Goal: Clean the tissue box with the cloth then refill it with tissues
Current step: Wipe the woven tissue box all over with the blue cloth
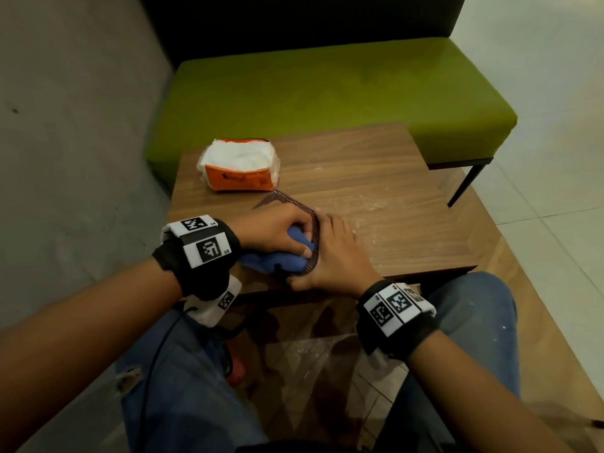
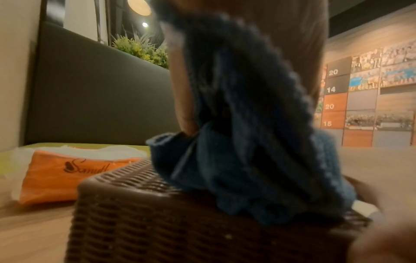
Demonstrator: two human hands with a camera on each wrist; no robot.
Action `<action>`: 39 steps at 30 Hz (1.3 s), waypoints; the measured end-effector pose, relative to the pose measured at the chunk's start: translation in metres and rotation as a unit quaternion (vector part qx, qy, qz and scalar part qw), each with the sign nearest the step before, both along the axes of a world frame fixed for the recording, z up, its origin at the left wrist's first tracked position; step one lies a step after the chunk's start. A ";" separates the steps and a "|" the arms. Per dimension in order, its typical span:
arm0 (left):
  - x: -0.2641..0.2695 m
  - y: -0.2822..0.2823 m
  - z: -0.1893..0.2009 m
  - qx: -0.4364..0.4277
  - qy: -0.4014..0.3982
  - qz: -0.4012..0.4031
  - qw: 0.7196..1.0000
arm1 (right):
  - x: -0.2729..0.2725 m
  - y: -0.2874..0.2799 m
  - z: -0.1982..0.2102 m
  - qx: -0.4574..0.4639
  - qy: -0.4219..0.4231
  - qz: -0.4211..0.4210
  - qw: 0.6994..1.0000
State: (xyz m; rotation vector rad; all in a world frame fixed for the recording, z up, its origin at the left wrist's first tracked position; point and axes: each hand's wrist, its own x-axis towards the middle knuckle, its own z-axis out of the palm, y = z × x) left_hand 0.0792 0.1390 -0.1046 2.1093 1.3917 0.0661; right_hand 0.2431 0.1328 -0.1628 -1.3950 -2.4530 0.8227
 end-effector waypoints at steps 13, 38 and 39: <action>-0.031 0.023 0.026 -0.117 0.215 -0.101 0.964 | 0.018 0.029 0.012 -0.002 -0.073 0.137 0.988; 0.016 -0.062 -0.030 0.300 0.097 0.217 0.924 | 0.023 0.029 -0.003 0.016 -0.029 0.068 0.997; 0.036 -0.065 -0.031 0.301 0.091 0.197 0.929 | 0.022 0.026 -0.005 0.019 -0.023 0.061 0.998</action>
